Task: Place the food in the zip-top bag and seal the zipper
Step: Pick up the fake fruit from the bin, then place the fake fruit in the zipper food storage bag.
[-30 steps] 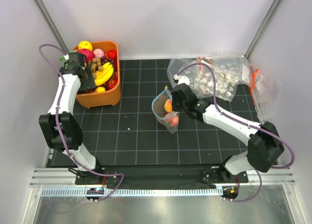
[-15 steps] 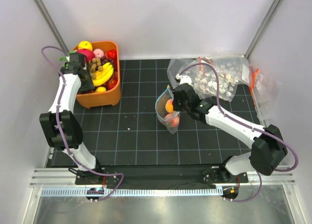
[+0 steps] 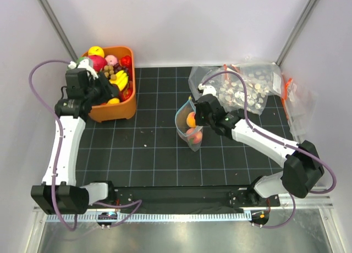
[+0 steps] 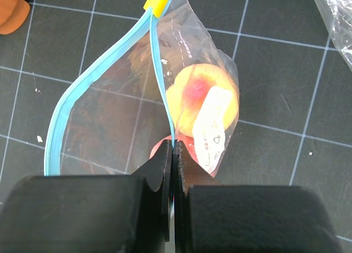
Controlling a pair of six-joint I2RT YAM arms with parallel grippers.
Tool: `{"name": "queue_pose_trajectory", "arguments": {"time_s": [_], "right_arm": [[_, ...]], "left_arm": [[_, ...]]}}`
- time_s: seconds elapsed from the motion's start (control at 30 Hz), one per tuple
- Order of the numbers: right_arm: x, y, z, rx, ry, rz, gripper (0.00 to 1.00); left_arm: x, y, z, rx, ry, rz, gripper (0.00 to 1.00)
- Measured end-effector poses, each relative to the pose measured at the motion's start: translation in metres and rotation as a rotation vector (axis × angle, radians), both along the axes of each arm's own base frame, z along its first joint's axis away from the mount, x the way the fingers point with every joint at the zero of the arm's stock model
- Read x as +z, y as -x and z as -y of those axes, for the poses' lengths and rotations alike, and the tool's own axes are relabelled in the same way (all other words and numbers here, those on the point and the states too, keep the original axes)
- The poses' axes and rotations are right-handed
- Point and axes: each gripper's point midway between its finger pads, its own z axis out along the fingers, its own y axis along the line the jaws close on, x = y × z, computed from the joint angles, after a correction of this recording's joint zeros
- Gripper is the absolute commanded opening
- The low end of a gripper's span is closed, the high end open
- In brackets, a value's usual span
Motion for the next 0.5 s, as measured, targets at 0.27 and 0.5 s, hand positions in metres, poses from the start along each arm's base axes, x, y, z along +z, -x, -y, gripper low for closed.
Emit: {"name": "queue_pose_trajectory", "arguments": {"time_s": [0.27,0.5], "right_arm": [[-0.001,0.002,-0.003,0.010,-0.013,-0.011,0.01],[-0.001,0.002,-0.004,0.000,-0.030,-0.019,0.01]], "left_arm": [[0.006,0.018,0.119,-0.286,0.200,0.013,0.33],[-0.010,0.037,0.212,-0.504,0.246,-0.040,0.33]]}}
